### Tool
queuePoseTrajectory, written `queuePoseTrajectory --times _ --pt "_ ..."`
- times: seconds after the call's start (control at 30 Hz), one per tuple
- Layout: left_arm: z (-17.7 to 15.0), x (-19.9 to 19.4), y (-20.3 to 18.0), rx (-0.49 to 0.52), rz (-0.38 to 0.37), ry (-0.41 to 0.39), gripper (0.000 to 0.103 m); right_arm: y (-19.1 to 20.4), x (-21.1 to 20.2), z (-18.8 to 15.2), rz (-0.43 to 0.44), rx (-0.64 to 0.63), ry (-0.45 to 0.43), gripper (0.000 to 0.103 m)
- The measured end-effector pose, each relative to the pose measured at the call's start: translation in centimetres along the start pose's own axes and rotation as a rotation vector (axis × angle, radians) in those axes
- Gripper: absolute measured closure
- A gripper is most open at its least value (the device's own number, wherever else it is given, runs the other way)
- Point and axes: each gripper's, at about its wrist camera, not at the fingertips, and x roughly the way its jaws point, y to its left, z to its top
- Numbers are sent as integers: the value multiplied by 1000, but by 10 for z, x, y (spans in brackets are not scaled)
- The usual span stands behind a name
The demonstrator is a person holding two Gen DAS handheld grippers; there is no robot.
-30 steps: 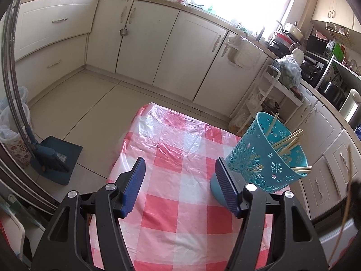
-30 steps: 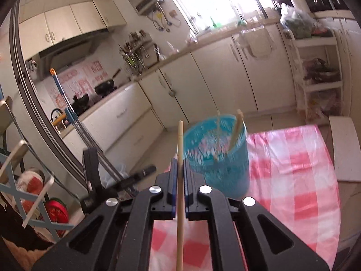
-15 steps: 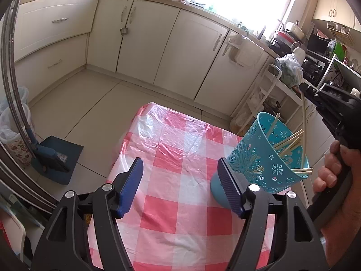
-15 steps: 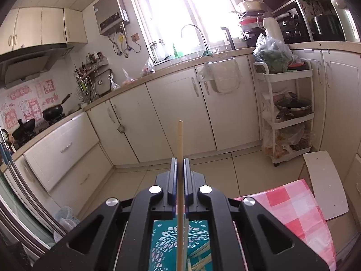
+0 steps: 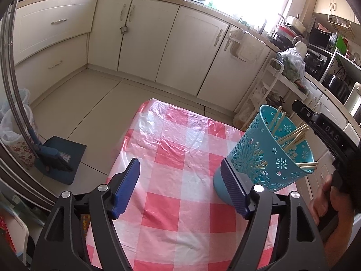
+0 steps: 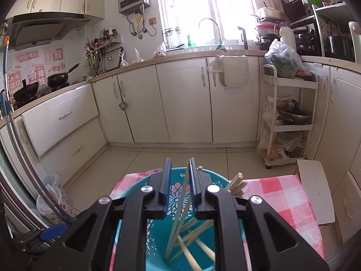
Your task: Organize utensils
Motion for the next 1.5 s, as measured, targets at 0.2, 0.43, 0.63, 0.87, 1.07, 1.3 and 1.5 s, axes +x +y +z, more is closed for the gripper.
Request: queuePoseTrajectory --times 0.2,0.43,0.63,0.87,1.07,1.3,1.5 --pt "-3 -1 -7 39 39 -8 22 0 -40 -10 38 -31 -13 66" --pt "-5 -22 -17 105 95 -59 8 -11 -98 -32 39 -52 16 33" --pt "-10 -47 -31 154 175 -18 8 -33 -124 -50 -3 11 118 17" --pt "-28 -114 -41 189 113 -1 8 -31 -163 -60 -16 39 199 7" --pt "-44 -183 -47 141 85 0 8 -14 -216 -58 9 -1 188 7" --pt "-82 -256 -68 228 176 -31 8 0 -279 -59 35 9 171 7" --pt "-114 -308 -73 246 165 -46 8 11 -318 -68 30 28 155 7"
